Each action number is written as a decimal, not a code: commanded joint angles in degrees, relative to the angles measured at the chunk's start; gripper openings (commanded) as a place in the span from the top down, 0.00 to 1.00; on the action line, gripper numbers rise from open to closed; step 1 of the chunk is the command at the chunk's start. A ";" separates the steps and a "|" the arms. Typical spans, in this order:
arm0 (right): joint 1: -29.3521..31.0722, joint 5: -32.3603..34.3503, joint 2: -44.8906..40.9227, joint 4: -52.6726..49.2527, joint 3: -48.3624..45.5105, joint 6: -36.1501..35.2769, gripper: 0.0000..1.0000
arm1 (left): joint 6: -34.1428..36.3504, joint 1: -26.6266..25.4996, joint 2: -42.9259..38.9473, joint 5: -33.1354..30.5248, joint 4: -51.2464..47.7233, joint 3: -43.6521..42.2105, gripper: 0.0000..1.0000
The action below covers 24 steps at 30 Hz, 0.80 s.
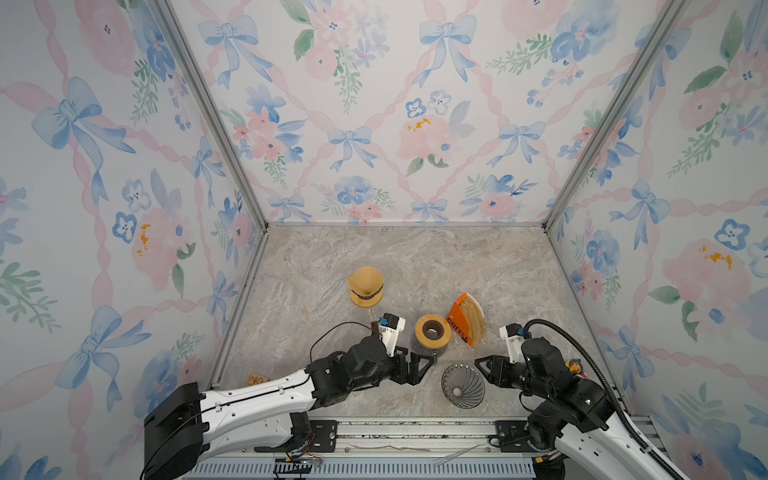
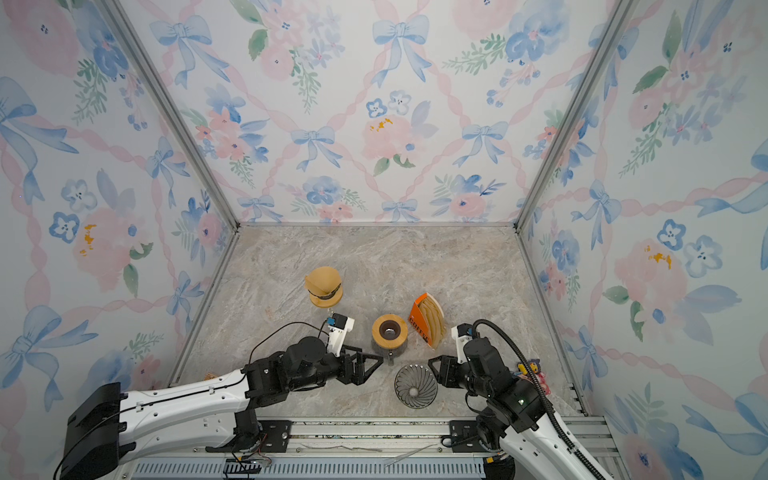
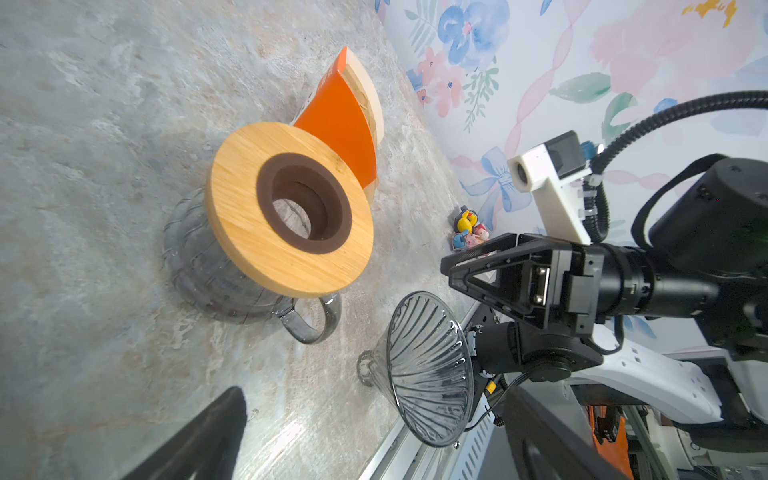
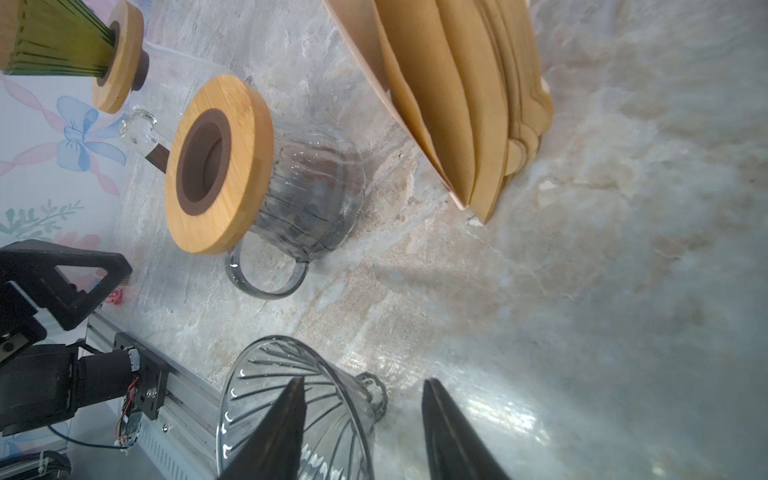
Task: Place the coffee filter in the dripper
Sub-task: 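Move the right gripper to the clear glass dripper and grasp its rim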
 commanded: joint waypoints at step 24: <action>4.39 -5.20 -0.68 3.34 -4.78 -2.83 0.57 | -4.39 5.88 1.94 2.87 -2.56 0.50 0.02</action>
